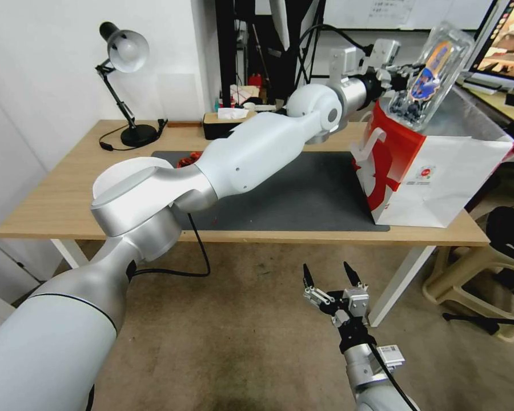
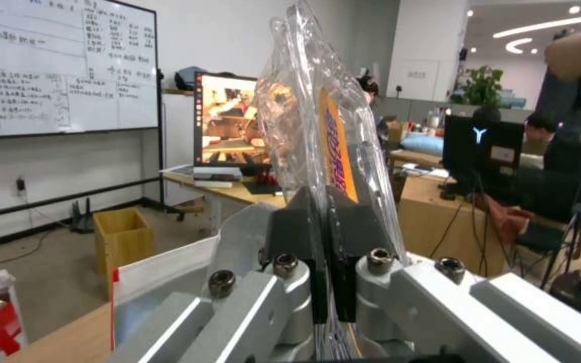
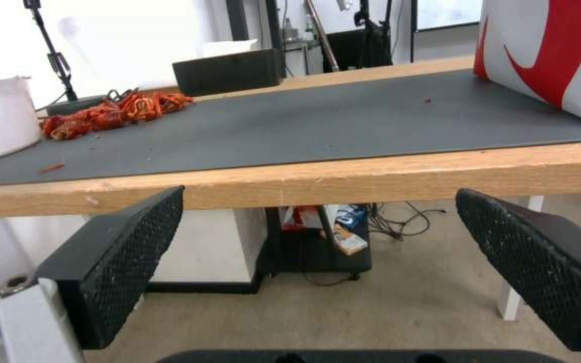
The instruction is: Close the takeout container lid, then place the container into the takeout bag.
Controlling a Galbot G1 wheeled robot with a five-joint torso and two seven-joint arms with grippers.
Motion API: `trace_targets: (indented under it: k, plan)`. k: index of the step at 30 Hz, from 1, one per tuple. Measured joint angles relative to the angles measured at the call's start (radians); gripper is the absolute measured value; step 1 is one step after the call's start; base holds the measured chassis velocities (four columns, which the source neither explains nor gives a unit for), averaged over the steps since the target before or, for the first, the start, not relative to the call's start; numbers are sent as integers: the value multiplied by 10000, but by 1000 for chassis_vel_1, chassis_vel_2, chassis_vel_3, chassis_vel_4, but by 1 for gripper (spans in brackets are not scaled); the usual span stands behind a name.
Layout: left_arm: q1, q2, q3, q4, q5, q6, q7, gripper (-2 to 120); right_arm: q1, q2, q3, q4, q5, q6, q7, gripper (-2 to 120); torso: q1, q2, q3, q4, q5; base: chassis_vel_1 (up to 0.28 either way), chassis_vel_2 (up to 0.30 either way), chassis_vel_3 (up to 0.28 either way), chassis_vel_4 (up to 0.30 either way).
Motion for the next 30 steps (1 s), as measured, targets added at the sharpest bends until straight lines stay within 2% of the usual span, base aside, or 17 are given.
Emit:
trace_targets:
  k: [2, 3, 4, 7, 9, 11, 14, 15, 17, 20, 21, 23, 25, 28, 29, 30]
  plan:
    - [0, 0, 22, 0, 63, 0, -13, 2, 17, 0, 0, -18, 5, 0, 0, 100, 0, 0, -1, 0, 0, 0, 0, 0, 0]
    - [-6, 0, 50, 0, 116, -1, -61, 9, 46, -1, -4, -40, 14, 0, 0, 100, 0, 1, 0, 0, 1, 0, 0, 0, 0]
    - [-6, 0, 50, 0, 116, -1, -61, 9, 46, -1, -4, -40, 14, 0, 0, 100, 0, 1, 0, 0, 1, 0, 0, 0, 0]
    - [-47, 0, 68, -1, 137, -1, -115, 23, 134, -25, -21, -75, 30, -2, 0, 100, 0, 2, 0, 0, 0, 0, 0, 0, 0]
    - [-52, 0, 67, -1, 136, 1, -127, 25, 147, -29, -22, -80, 32, -3, 0, 100, 0, 2, 0, 0, 1, 0, 0, 0, 0]
    - [-76, 0, 29, 17, 135, 30, -143, 37, 162, -55, -28, -91, 42, -7, 1, 100, 0, 1, 0, 0, 0, 0, 0, 0, 0]
    - [-98, 0, -29, 49, 126, 36, -174, 44, 167, -79, -38, -91, 50, -13, 1, 100, 0, 2, 0, 0, 0, 0, 0, 0, 0]
    - [-110, 0, -122, 69, 87, 52, -219, 52, 182, -102, -52, -91, 68, -26, 1, 100, 0, 2, 0, 1, 0, 0, 0, 0, 0]
    - [-112, 1, -213, 63, 23, 150, -266, 56, 208, -119, -55, -91, 77, -39, 4, 100, 0, 2, 0, 1, 0, 0, 0, 0, 0]
    - [-116, 0, -360, 62, -35, 275, -450, 71, 239, -148, -86, -93, 86, -62, 7, 100, 0, 2, 0, 0, 0, 0, 0, 0, 0]
    - [-116, 0, -360, 62, -35, 275, -450, 71, 239, -148, -86, -93, 86, -62, 7, 100, 0, 2, 0, 0, 0, 0, 0, 0, 0]
    - [-116, 1, -429, 52, -44, 328, -659, 80, 250, -160, -101, -93, 88, -86, 12, 100, 0, 2, 0, 1, 0, 0, 0, 0, 0]
    - [-105, 1, -475, 30, -44, 351, -773, 83, 253, -161, -103, -93, 88, -90, 16, 100, 0, 1, 0, 0, 1, 0, 0, 0, 0]
    - [91, 1, -669, -186, -26, 401, -1477, 98, 226, -181, -101, -57, 96, -94, 23, 100, 0, 1, 0, 1, 0, 0, 0, 0, 0]
    - [91, 1, -669, -186, -26, 401, -1477, 98, 226, -181, -101, -57, 96, -94, 23, 100, 0, 1, 0, 1, 0, 0, 0, 0, 0]
    - [165, 2, -737, -324, -15, 419, -1757, 99, 205, -194, -97, -37, 101, -94, 23, 100, 0, 1, -1, 1, 0, 0, 0, 0, 0]
